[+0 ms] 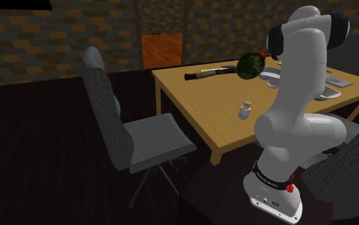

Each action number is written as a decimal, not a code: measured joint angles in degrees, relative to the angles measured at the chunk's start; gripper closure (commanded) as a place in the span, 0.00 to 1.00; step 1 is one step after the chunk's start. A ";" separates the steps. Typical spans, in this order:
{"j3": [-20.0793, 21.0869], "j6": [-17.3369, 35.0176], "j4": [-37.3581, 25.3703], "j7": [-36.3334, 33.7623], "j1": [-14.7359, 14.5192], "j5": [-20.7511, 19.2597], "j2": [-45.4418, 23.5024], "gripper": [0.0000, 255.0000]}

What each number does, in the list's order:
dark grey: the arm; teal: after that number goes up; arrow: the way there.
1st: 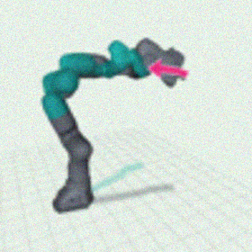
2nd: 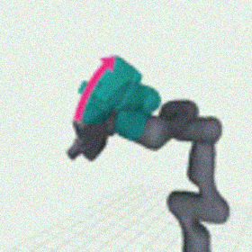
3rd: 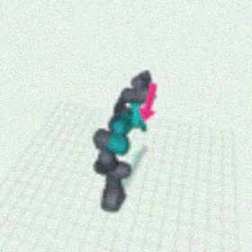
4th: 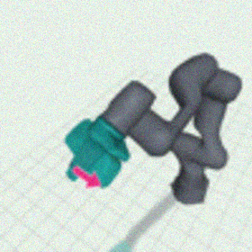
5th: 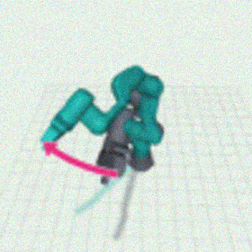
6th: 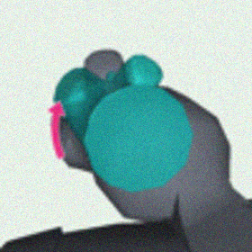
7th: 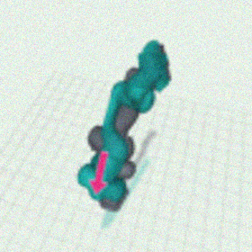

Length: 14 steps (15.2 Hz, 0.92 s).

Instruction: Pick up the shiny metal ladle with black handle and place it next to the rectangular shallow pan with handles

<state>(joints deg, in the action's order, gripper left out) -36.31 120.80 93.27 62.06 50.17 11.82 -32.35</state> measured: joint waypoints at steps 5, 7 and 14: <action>-0.16 -0.86 -0.57 -0.11 -0.08 -0.23 0.34 0.00; -0.67 -3.23 -1.73 -0.72 -0.73 -1.07 1.73 0.00; -1.13 -5.79 -3.20 -1.12 -1.13 -1.82 2.92 0.00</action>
<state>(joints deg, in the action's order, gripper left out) -37.44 115.01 90.07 60.94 49.04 10.00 -29.43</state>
